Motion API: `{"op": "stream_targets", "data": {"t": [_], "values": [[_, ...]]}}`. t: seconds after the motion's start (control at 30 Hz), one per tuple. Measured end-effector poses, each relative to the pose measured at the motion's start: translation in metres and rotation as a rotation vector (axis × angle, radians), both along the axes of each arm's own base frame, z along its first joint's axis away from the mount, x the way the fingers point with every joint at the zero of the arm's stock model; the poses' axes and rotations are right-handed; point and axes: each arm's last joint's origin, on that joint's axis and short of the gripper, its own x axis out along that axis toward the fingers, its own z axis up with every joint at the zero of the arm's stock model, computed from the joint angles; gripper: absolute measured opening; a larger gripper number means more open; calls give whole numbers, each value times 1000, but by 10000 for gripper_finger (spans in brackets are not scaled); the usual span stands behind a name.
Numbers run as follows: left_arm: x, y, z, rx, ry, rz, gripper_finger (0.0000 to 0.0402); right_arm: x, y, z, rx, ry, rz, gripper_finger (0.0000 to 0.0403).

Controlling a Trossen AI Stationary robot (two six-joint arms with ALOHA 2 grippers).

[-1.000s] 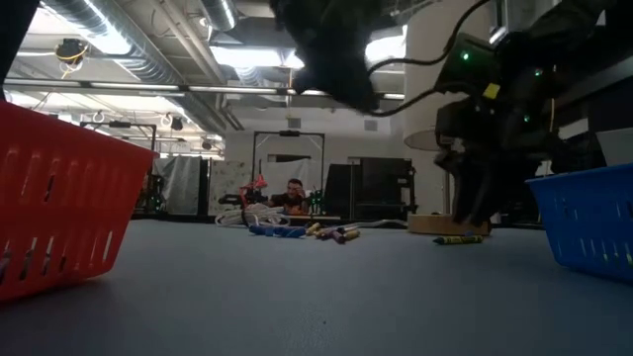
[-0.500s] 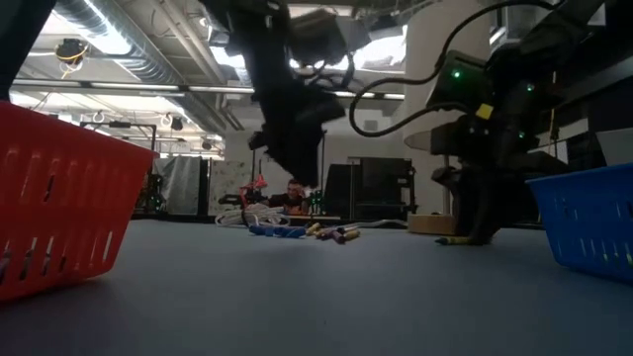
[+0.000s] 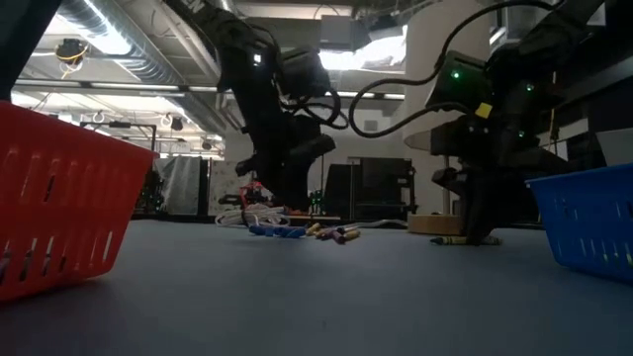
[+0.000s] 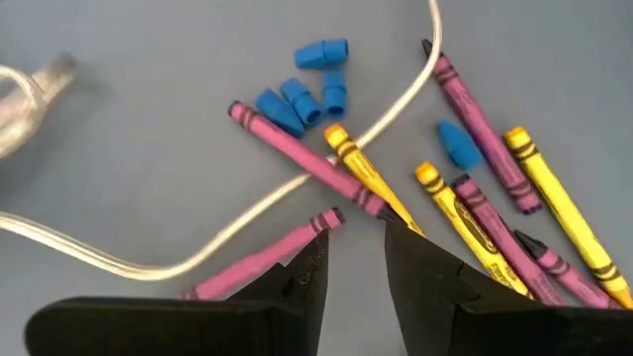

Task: Sort crayons
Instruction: Put the green crayon into the blue basket

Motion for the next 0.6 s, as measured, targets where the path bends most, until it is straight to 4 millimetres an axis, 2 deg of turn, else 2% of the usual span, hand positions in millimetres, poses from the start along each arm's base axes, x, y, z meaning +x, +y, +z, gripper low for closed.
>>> {"op": "stream_targets", "data": {"t": [0.1,0.23,0.6], "values": [[-2,-2,-5,-11,-8,18,87,2,0,2,23,1,-6,8],[-4,-6,-12,-13,-25,18,87,7,1,11,56,-3,7,18],[-2,-12,-16,-9,-75,15,87,23,8,55,238,1,81,7]]}}
